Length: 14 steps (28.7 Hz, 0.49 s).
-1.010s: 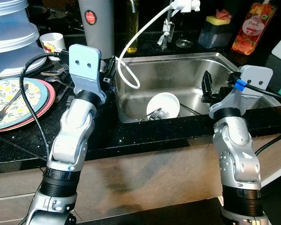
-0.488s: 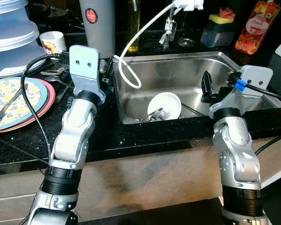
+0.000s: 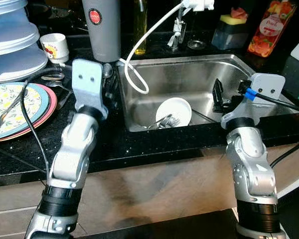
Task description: Kitchen organization
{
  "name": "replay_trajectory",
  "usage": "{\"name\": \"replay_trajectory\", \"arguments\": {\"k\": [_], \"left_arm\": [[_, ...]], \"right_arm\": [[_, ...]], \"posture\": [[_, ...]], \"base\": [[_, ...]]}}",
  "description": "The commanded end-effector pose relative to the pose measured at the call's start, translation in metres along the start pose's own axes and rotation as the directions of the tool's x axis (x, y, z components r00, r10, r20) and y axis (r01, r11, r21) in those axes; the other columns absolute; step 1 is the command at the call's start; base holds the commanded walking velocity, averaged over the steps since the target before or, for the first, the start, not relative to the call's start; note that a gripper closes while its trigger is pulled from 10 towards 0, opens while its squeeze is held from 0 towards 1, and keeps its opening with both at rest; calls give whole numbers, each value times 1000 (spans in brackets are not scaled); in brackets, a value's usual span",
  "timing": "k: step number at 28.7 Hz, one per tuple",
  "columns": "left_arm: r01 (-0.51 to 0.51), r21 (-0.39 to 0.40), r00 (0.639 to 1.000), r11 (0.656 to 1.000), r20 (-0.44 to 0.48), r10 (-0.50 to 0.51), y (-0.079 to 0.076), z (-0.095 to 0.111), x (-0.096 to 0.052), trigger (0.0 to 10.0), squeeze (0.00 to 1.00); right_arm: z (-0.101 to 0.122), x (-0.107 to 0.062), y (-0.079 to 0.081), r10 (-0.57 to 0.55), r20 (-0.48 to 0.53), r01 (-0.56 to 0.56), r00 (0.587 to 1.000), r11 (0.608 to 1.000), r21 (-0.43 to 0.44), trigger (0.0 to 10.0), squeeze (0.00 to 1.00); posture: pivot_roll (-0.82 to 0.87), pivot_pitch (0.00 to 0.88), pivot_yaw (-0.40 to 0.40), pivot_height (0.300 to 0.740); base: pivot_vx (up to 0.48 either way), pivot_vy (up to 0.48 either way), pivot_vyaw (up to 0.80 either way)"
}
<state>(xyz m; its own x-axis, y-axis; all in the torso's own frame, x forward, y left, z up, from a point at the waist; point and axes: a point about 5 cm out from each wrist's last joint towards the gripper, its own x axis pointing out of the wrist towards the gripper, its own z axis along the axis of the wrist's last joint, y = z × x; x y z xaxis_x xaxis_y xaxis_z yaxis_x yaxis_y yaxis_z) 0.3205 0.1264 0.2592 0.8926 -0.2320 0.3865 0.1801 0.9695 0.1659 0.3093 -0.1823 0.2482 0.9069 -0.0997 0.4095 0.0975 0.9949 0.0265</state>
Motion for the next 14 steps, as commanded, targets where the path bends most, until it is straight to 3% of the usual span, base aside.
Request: {"name": "replay_trajectory", "arguments": {"k": [1,7,14], "left_arm": [[-11,35,998,999,59,9,4,17,1,10000,0],[-34,54,989,998,142,26,13,41,10,10000,0],[-56,56,993,997,104,49,17,32,6,10000,0]], "right_arm": [[3,-4,1,8,14,-8,1000,1000,-6,10000,0],[7,-2,5,29,30,-29,999,1000,0,10000,0],[10,6,10,54,46,-54,997,999,5,10000,0]], "posture": [[61,147,10,740],[72,163,1,740],[79,144,-13,740]], "base": [[0,0,0],[0,0,0],[0,0,0]]}}
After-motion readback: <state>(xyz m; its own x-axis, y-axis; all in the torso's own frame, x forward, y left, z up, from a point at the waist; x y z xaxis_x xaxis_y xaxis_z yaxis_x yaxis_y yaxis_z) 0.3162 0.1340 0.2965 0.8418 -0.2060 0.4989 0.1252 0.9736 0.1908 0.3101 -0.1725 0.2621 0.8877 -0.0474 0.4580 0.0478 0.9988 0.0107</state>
